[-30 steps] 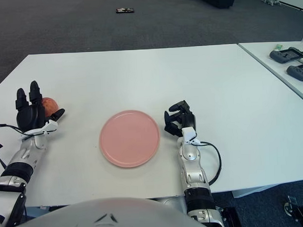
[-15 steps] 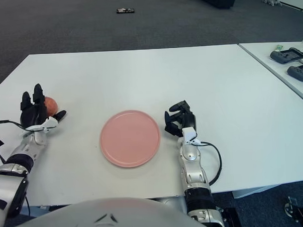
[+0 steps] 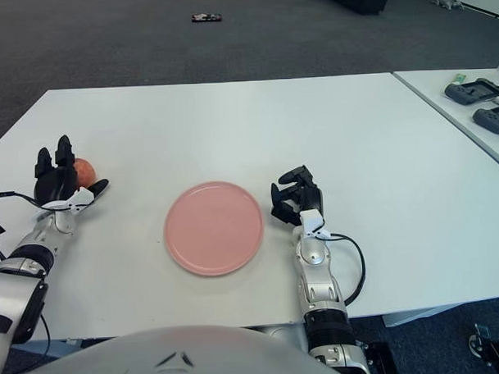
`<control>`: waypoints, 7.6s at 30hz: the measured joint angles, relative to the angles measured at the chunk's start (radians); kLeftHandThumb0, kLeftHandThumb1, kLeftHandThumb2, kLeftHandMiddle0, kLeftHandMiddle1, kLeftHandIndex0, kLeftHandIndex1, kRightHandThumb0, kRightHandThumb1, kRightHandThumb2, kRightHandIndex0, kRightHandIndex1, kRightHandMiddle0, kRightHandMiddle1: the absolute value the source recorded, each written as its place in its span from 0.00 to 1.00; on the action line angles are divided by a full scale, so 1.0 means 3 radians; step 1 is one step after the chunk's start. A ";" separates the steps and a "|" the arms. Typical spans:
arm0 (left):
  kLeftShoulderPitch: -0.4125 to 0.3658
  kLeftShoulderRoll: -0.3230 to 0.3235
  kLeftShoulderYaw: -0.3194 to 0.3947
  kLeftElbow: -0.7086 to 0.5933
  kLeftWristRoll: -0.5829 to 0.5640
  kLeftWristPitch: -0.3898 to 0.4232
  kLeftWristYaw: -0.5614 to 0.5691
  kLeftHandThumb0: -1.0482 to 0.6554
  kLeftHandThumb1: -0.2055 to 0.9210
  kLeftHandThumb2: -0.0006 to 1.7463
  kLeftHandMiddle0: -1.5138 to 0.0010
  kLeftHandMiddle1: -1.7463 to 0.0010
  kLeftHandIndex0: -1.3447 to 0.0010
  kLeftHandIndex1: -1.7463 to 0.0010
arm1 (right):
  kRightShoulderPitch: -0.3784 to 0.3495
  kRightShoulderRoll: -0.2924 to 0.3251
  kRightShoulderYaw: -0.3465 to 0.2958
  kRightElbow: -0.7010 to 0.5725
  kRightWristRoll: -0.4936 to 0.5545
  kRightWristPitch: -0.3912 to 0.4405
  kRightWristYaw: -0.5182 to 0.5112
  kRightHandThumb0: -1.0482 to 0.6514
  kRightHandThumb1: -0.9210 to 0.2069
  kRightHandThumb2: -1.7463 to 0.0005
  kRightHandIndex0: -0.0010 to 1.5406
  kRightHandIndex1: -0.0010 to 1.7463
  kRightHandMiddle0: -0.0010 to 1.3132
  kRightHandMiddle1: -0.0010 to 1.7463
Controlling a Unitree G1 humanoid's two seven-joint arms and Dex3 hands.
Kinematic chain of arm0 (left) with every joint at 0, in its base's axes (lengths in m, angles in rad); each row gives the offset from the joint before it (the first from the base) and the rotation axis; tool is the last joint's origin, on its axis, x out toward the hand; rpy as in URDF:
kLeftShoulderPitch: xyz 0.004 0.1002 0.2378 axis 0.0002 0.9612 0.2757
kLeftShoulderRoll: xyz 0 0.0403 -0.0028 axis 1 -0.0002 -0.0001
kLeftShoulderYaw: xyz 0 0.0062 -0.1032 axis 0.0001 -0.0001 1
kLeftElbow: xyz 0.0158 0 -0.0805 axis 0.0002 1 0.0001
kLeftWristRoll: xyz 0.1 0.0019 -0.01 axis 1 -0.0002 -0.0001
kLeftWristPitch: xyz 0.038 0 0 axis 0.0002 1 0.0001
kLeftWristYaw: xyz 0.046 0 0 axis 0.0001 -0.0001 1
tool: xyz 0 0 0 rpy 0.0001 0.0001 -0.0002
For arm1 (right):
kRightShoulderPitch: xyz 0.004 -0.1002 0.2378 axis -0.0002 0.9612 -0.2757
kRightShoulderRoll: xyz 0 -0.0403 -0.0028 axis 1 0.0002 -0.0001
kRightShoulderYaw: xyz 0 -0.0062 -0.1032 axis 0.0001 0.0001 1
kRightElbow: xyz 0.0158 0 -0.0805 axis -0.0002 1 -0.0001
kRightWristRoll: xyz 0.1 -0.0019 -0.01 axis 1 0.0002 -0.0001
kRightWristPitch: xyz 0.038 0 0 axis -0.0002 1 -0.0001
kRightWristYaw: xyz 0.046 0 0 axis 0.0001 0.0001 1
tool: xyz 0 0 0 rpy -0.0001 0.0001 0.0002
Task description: Put the apple into the plate.
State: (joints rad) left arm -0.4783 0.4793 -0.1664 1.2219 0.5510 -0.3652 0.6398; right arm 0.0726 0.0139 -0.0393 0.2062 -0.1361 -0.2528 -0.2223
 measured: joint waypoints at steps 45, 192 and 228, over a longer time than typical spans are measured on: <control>-0.0315 0.0079 -0.0427 0.0210 -0.0108 0.0344 -0.0448 0.31 0.40 0.79 0.60 0.00 0.52 0.00 | 0.0049 -0.0001 -0.0019 -0.0012 0.0005 -0.0030 0.0003 0.38 0.30 0.43 0.43 0.79 0.31 1.00; 0.0942 0.0090 0.0073 -0.3414 -0.0221 -0.0121 -0.1744 0.34 0.49 0.72 0.58 0.00 0.58 0.00 | 0.0034 -0.0038 -0.0039 0.0098 0.0005 -0.0238 0.0002 0.38 0.34 0.40 0.43 0.81 0.33 1.00; 0.1507 0.0378 0.0268 -0.4457 -0.0612 0.0749 -0.3230 0.09 0.50 0.56 1.00 0.99 1.00 0.95 | 0.0035 -0.0038 -0.0041 0.0128 0.0005 -0.0283 0.0001 0.38 0.31 0.42 0.43 0.82 0.31 1.00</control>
State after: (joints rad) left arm -0.0262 0.5928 -0.0860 -0.1153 0.3673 -0.1404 -0.3292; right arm 0.0831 0.0024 -0.0515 0.2446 -0.1347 -0.3376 -0.2220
